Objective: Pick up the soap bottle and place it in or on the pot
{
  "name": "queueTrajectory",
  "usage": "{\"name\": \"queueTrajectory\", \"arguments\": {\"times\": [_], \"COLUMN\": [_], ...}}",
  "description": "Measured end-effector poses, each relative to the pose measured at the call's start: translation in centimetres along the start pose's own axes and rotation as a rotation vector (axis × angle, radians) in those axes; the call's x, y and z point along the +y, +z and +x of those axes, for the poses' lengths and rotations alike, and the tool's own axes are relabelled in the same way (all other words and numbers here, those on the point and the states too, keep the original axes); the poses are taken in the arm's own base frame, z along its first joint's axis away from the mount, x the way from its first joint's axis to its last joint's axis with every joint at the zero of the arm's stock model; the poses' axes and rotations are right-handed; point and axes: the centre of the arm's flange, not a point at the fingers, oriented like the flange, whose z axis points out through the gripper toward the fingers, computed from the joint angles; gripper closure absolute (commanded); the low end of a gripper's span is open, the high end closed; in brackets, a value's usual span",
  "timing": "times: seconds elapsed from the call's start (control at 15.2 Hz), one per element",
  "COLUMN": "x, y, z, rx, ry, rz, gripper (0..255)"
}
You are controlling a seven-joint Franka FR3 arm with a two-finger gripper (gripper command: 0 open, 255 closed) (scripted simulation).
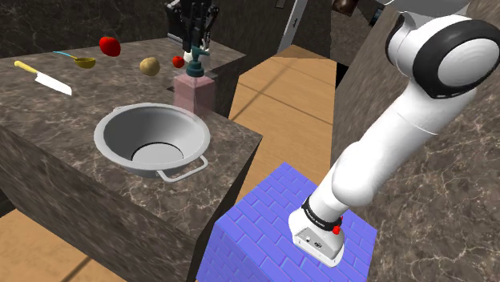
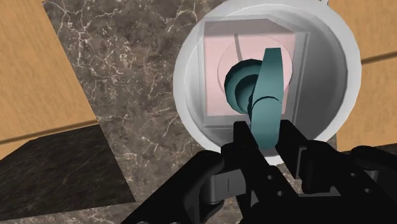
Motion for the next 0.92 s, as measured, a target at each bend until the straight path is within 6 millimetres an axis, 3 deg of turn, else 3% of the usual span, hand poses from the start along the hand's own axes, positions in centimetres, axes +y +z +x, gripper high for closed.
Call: {"name": "queueTrajectory", "arguments": {"times": [0.46,0.92], "x": [-3.6,-4.3], "y": [-3.3,-0.4], "z": [7.3,7.9], "rx": [0.003,0.000], "ry": [-0.005,0.001], "rz": [0.001,0.001], "gripper": [255,255]}}
